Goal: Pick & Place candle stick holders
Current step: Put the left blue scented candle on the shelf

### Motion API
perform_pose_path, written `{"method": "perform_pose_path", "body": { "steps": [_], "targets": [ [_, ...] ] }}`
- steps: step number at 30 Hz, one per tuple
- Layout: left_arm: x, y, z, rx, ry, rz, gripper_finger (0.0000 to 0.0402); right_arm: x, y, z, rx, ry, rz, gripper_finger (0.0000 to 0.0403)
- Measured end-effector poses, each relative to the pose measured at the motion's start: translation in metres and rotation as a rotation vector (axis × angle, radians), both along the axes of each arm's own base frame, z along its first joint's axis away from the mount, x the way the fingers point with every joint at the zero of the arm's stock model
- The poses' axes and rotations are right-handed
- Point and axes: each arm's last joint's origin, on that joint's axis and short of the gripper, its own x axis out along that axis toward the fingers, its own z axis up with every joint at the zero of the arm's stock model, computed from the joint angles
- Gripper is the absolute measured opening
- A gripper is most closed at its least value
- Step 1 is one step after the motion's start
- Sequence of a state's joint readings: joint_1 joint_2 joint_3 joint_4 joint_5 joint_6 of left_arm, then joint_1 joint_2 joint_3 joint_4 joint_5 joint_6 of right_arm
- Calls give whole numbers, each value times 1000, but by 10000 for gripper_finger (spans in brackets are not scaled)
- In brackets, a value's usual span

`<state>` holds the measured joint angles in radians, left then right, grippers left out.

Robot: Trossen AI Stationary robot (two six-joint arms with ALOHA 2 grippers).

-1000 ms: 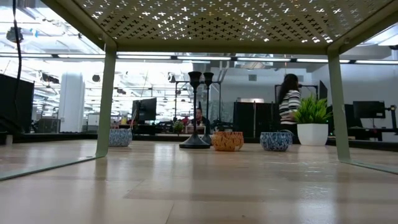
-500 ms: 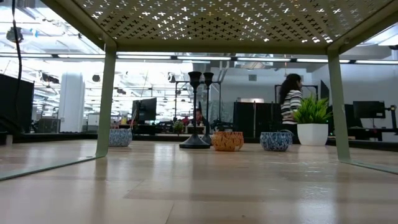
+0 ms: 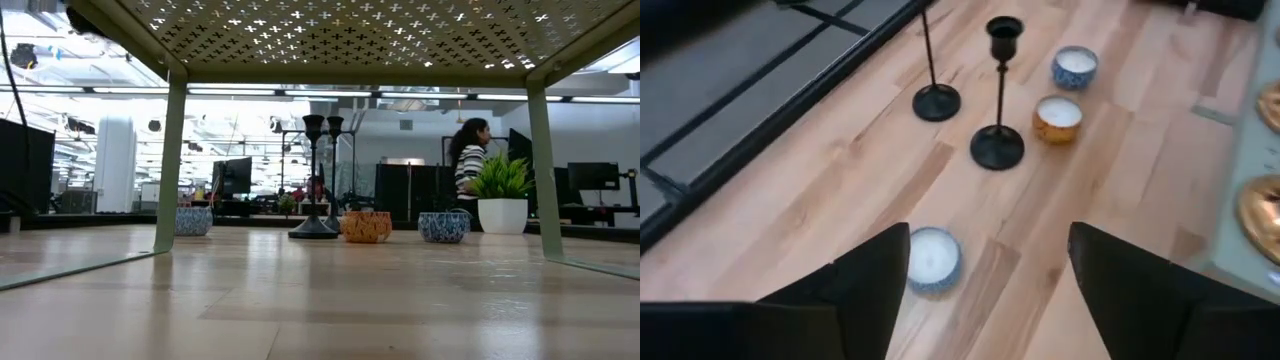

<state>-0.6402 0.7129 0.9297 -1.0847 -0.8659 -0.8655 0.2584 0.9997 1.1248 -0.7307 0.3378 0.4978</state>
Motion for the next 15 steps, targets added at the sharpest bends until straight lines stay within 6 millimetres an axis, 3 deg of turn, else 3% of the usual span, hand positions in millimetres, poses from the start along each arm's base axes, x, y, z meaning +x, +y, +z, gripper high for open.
{"method": "perform_pose_path", "body": {
  "steps": [6, 15],
  "targets": [
    [9, 4, -24, -6, 1, 0, 285, 1, -6, 0, 0, 8, -8, 256],
    [44, 18, -56, 20, 82, -76, 285, 3, -17, 0, 6, 15, 2, 256]
  ]
}}
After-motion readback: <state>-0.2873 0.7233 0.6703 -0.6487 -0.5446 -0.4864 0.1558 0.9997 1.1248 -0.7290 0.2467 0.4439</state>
